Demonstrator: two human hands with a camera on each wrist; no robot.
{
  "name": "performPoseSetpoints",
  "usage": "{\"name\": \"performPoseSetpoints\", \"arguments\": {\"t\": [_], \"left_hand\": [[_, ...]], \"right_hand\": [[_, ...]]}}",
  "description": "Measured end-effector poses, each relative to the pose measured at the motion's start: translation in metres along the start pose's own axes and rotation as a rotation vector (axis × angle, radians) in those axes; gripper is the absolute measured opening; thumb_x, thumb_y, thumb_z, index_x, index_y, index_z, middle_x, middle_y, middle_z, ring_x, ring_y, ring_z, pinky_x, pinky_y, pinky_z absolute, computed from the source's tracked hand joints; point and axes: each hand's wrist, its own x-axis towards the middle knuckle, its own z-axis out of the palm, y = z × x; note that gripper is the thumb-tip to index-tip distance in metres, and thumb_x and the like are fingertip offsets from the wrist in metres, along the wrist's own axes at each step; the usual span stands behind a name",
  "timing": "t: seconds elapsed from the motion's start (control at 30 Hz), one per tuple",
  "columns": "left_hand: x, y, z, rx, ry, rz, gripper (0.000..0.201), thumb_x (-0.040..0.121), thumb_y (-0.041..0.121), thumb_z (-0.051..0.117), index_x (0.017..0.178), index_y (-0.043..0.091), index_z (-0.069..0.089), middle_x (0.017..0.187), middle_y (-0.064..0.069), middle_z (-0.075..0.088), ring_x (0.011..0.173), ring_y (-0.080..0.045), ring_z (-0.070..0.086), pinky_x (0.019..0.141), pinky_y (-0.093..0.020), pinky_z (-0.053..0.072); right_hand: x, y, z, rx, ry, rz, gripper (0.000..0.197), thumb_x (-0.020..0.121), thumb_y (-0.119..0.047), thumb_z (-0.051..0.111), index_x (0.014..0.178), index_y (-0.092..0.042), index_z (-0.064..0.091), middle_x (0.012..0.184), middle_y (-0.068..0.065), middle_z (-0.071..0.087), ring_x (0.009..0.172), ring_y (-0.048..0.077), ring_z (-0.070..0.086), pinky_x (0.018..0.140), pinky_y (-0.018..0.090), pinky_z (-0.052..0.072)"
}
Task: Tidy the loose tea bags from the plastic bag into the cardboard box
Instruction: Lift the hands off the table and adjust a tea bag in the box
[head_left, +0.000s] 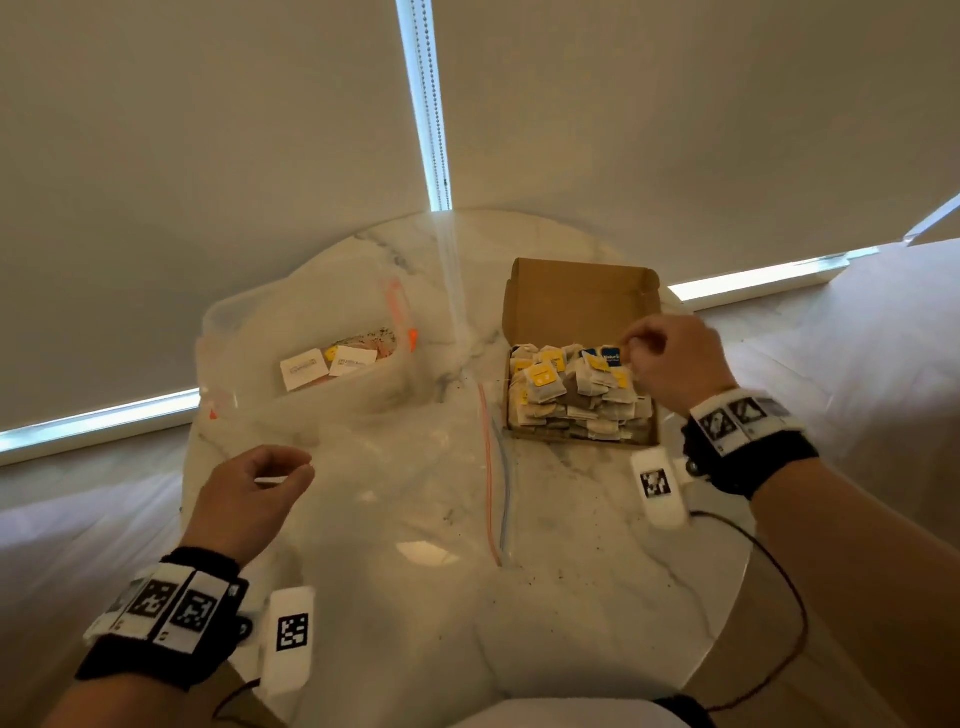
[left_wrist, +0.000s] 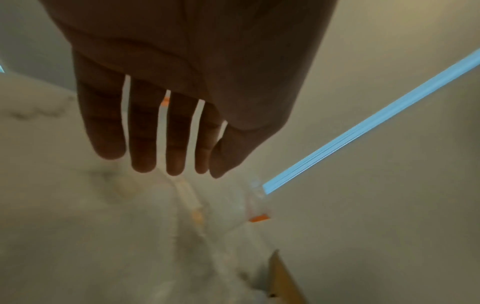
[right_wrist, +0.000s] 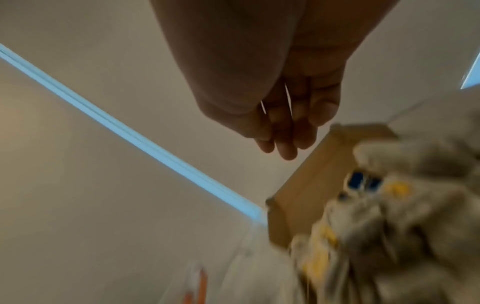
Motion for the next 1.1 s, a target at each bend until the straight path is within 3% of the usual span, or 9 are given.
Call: {"name": "performPoseSetpoints", "arguments": {"t": [0.1, 0.23, 0.4, 0.53, 0.67, 0.8, 0.87, 0.97, 1.1], "left_hand": [[0.010, -0.035, 0.012, 0.234, -0.135, -0.106, 0.045, 0.082, 0.038, 0.078, 0.119, 0.022, 0.058, 0.116, -0.001, 0.063, 0.097, -0.020, 0.060, 0.086, -0.038, 0.049], [0.018, -0.057, 0.043, 0.276, -0.271, -0.114, 0.068, 0.078, 0.038, 0.082, 0.134, 0.020, 0.047, 0.120, -0.002, 0.058, 0.112, -0.026, 0.059, 0.090, -0.031, 0.044], [0.021, -0.058, 0.059, 0.066, -0.178, -0.103, 0.009, 0.083, 0.018, 0.078, 0.086, 0.017, 0.070, 0.077, -0.006, 0.073, 0.064, -0.022, 0.066, 0.074, -0.045, 0.060], [0.015, -0.066, 0.050, 0.013, -0.118, -0.171, 0.028, 0.081, 0.025, 0.081, 0.076, 0.002, 0.065, 0.058, -0.007, 0.064, 0.049, -0.022, 0.056, 0.054, -0.035, 0.053], [0.005, -0.060, 0.045, 0.235, -0.188, -0.170, 0.060, 0.075, 0.035, 0.085, 0.121, 0.016, 0.053, 0.111, -0.008, 0.061, 0.095, -0.025, 0.062, 0.083, -0.034, 0.051], [-0.012, -0.030, 0.049, 0.524, 0.060, 0.360, 0.085, 0.077, 0.036, 0.081, 0.147, 0.018, 0.036, 0.156, -0.009, 0.027, 0.141, -0.028, 0.031, 0.115, -0.039, 0.031], [-0.014, -0.014, 0.063, 0.735, -0.064, 0.529, 0.104, 0.078, 0.042, 0.079, 0.156, 0.020, 0.013, 0.165, -0.006, -0.004, 0.152, -0.028, 0.007, 0.121, -0.038, 0.013], [-0.003, -0.014, 0.088, 0.977, -0.337, 0.429, 0.128, 0.076, 0.039, 0.083, 0.154, 0.031, -0.019, 0.158, 0.000, -0.037, 0.152, -0.028, -0.001, 0.122, -0.042, 0.019], [0.011, -0.024, 0.099, 1.006, -0.434, 0.247, 0.135, 0.073, 0.035, 0.086, 0.150, 0.040, -0.025, 0.161, -0.003, -0.029, 0.141, -0.031, 0.030, 0.104, -0.044, 0.044]], "right_hand": [[-0.053, -0.012, 0.049, -0.016, -0.288, -0.040, 0.016, 0.092, -0.029, 0.062, 0.079, -0.024, 0.069, 0.073, -0.009, 0.066, 0.069, 0.009, 0.061, 0.069, 0.032, 0.052], [-0.097, -0.024, 0.124, -0.028, -0.631, 0.158, 0.042, 0.084, -0.055, 0.066, 0.111, -0.024, 0.059, 0.096, -0.008, 0.062, 0.087, 0.010, 0.059, 0.073, 0.023, 0.042], [-0.095, -0.024, 0.154, 0.197, -0.472, 0.318, 0.016, 0.085, -0.030, 0.073, 0.081, -0.014, 0.073, 0.077, -0.001, 0.069, 0.074, 0.014, 0.064, 0.066, 0.025, 0.049], [-0.096, -0.013, 0.142, 0.281, -0.480, 0.451, 0.014, 0.086, -0.019, 0.073, 0.079, -0.007, 0.070, 0.064, 0.004, 0.070, 0.051, 0.009, 0.063, 0.058, 0.027, 0.057], [-0.099, -0.012, 0.134, -0.097, -0.429, 0.266, 0.035, 0.083, -0.036, 0.073, 0.109, -0.017, 0.060, 0.099, -0.001, 0.066, 0.095, 0.018, 0.062, 0.084, 0.031, 0.052], [-0.106, -0.034, 0.127, -0.299, -0.312, -0.304, 0.063, 0.089, -0.042, 0.064, 0.140, -0.017, 0.039, 0.143, 0.005, 0.039, 0.134, 0.025, 0.034, 0.113, 0.037, 0.032], [-0.104, -0.042, 0.139, -0.428, -0.439, -0.433, 0.089, 0.085, -0.050, 0.066, 0.152, -0.016, 0.018, 0.160, 0.009, 0.012, 0.148, 0.028, 0.011, 0.121, 0.041, 0.016], [-0.099, -0.040, 0.165, -0.609, -0.634, -0.436, 0.120, 0.075, -0.054, 0.075, 0.154, -0.019, -0.008, 0.162, 0.009, -0.016, 0.150, 0.033, -0.010, 0.122, 0.047, 0.007], [-0.098, -0.031, 0.180, -0.720, -0.797, -0.362, 0.124, 0.075, -0.047, 0.078, 0.153, -0.020, -0.014, 0.162, 0.011, -0.017, 0.149, 0.034, -0.011, 0.121, 0.052, 0.010]]}}
